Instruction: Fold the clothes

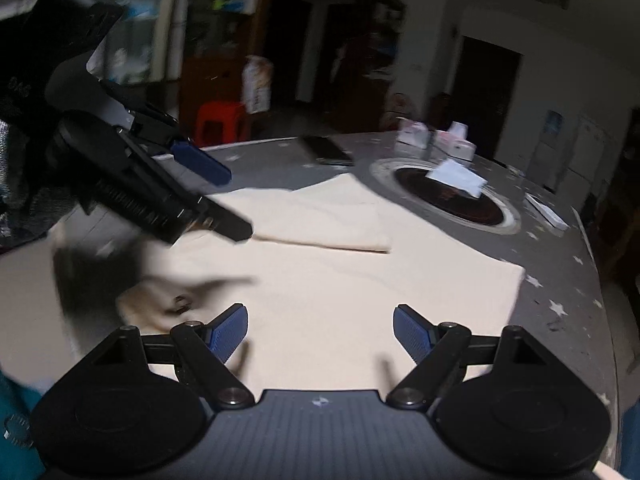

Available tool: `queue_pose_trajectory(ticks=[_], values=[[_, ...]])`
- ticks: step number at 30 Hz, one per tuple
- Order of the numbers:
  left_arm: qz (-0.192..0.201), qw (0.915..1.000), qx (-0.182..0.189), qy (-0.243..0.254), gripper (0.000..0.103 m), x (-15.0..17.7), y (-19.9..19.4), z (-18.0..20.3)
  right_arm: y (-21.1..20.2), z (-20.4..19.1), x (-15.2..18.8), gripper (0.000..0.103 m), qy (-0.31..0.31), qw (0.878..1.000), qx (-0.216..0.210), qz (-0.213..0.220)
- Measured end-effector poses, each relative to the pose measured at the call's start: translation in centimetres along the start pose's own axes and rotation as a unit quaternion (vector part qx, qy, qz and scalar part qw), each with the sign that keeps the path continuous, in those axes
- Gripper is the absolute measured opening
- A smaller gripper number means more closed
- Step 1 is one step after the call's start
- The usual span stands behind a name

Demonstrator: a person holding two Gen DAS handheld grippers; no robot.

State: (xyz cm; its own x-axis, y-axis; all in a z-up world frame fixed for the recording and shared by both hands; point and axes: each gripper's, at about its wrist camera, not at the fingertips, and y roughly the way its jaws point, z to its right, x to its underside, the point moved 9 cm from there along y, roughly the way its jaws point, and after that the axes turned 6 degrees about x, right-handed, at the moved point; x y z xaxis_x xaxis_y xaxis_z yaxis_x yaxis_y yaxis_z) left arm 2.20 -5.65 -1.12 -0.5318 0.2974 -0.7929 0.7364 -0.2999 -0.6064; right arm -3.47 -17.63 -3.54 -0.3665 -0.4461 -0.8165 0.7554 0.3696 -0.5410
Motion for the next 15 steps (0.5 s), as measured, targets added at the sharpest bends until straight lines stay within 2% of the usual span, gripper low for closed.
queue_pose_trajectory(ticks=[3, 6, 7, 11, 15], values=[[-0.002, 1.0000, 0.000, -0.003, 0.069, -2.0, 2.7, -0.1, 1.0, 1.5, 0.4, 0.084, 0.034, 0.999, 0.008, -0.007], [-0.015, 0.9998, 0.011, 0.009, 0.052, -3.3, 5.7, 0.6, 1.8, 2.3, 0.8, 0.084, 0.057, 0.998, 0.008, -0.013], [-0.021, 0.9996, 0.013, 0.012, 0.050, -3.4, 6.6, 0.8, 1.9, 2.4, 1.0, 0.084, 0.062, 0.998, 0.007, -0.014], [-0.046, 0.9986, 0.015, 0.021, 0.050, -3.2, 9.9, 1.4, 2.6, 2.6, 1.5, 0.085, 0.071, 0.997, 0.002, -0.020], [-0.060, 0.9978, 0.016, 0.025, 0.050, -2.9, 11.4, 1.7, 3.4, 2.8, 2.4, 0.088, 0.085, 0.996, -0.005, -0.035]])
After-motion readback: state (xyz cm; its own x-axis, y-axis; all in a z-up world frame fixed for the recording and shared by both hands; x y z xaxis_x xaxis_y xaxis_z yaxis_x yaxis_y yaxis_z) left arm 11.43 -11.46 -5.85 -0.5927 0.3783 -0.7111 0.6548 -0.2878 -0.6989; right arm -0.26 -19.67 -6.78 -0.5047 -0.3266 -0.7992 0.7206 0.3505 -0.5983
